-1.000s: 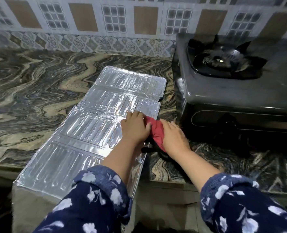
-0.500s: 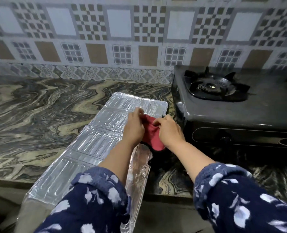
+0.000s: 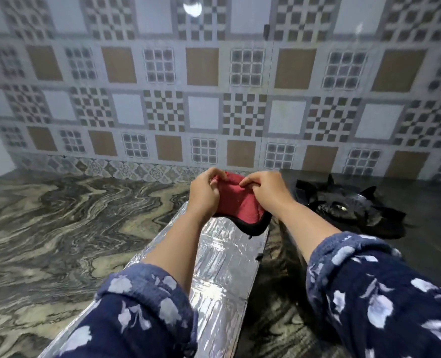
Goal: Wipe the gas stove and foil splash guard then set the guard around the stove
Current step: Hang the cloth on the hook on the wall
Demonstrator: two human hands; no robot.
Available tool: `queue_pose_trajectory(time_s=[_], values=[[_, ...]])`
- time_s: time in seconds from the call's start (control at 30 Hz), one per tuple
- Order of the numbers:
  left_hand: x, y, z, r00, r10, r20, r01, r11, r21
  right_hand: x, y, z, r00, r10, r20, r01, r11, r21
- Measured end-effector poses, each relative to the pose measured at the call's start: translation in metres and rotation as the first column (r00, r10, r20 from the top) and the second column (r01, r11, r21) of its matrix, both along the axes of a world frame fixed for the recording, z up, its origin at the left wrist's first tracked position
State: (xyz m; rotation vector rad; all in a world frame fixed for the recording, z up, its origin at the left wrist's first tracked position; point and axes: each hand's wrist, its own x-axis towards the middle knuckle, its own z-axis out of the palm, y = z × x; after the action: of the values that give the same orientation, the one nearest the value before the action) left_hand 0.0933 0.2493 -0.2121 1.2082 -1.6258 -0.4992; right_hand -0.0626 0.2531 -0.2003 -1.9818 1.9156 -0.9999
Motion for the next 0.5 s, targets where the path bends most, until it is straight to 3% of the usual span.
queue_pose_trajectory(time_s=[0.2,0.37,0.5], values=[[-0.023,-0.076,0.066,1.0,0.024,0.01,-0.022,0.989,-0.144,-0.028,-0.077,0.068,1.0,0.007,-0.008,-0.008,0.989,-0.148],[-0.061,-0.142,0.125,0.998,-0.056,0.031,0.062,0.969,-0.24,-0.061,-0.144,0.139,0.999,-0.041,-0.017,0.034,0.948,-0.317],[-0.091,-0.194,0.168,0.984,-0.083,0.16,0.133,0.935,-0.33,-0.088,-0.196,0.192,0.996,-0.084,-0.039,0.058,0.894,-0.444]])
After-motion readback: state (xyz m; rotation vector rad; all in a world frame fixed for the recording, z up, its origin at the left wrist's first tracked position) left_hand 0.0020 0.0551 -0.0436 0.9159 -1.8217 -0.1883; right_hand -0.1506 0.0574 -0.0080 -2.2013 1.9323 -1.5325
